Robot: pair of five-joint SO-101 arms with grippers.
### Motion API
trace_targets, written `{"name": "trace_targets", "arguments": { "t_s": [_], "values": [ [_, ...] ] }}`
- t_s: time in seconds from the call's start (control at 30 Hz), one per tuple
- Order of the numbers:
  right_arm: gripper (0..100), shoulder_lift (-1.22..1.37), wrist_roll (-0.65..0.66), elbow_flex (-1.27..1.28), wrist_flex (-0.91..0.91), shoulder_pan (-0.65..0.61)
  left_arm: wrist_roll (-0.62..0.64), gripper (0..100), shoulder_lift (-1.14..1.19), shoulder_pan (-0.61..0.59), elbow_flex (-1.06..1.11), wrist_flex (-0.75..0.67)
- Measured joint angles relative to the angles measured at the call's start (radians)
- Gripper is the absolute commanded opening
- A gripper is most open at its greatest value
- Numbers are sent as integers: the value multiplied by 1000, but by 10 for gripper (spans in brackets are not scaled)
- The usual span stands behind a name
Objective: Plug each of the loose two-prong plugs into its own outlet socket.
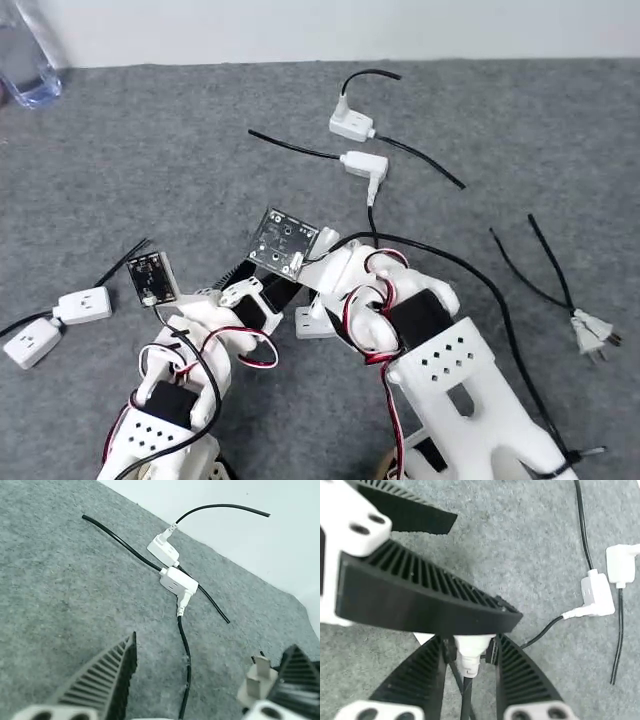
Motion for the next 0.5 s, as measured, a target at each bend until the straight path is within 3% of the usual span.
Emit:
{"name": "trace_targets", "arguments": {
  "t_s": [0.5],
  "values": [
    [8,-146,-14,0,83,0,5,417,-9,3,-2,-9]
  ]
}}
